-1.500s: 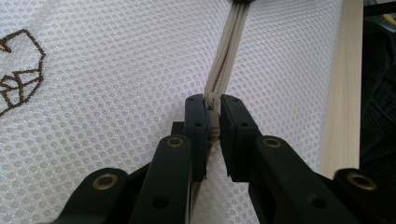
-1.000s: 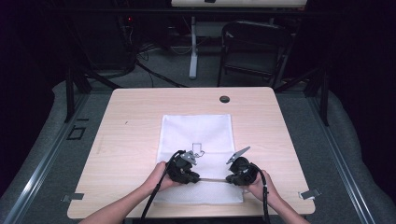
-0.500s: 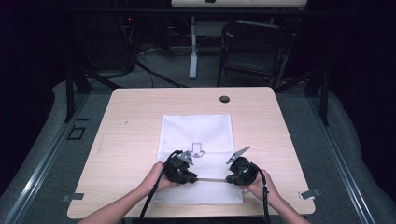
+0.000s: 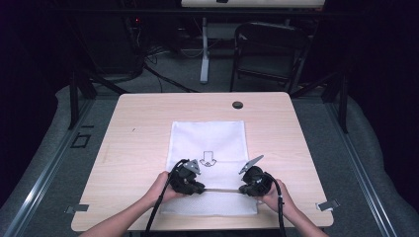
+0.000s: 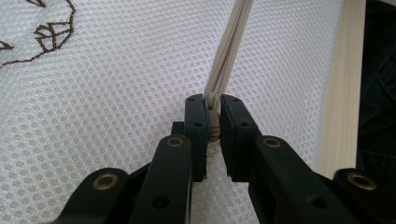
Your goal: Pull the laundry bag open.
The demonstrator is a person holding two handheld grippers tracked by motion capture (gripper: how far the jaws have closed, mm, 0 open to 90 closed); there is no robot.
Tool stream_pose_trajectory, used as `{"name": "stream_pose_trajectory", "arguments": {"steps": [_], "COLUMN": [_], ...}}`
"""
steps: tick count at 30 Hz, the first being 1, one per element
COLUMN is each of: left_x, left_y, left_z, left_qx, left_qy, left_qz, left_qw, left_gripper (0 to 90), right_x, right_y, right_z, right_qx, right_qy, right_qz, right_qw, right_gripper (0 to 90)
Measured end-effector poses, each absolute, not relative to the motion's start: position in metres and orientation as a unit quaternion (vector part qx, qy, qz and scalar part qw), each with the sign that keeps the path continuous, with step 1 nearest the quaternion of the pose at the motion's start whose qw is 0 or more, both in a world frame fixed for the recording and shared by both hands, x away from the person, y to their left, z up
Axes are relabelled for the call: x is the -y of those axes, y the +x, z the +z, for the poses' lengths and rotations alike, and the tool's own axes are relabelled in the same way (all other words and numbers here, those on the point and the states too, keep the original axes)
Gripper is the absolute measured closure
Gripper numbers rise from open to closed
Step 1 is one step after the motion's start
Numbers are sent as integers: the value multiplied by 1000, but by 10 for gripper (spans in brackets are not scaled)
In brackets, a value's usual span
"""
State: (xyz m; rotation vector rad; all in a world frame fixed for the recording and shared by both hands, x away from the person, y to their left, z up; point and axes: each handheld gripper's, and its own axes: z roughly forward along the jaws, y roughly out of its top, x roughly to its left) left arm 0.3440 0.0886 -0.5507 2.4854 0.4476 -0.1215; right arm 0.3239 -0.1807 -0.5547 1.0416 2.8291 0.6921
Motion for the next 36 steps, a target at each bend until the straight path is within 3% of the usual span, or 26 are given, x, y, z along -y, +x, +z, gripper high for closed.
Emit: {"name": "stream_pose_trajectory", "arguments": {"steps": [18,36], "left_x": [-130,-128], "left_y": [338,339], "left_z": [-550,-552], "left_qx": [-212,-219], "left_qy": [928,928], "left_qz": [-28,-25], "left_qw": [305,299], "left_gripper": [817,817], "right_x": [179,187], "right_y": [324,329], "right_z": [-555,-552], "right_qx": [-916,-920], "right_qy": [335,335], "right_qz": [221,199], "right_qw": [28,36], "right_gripper": [900,900]}}
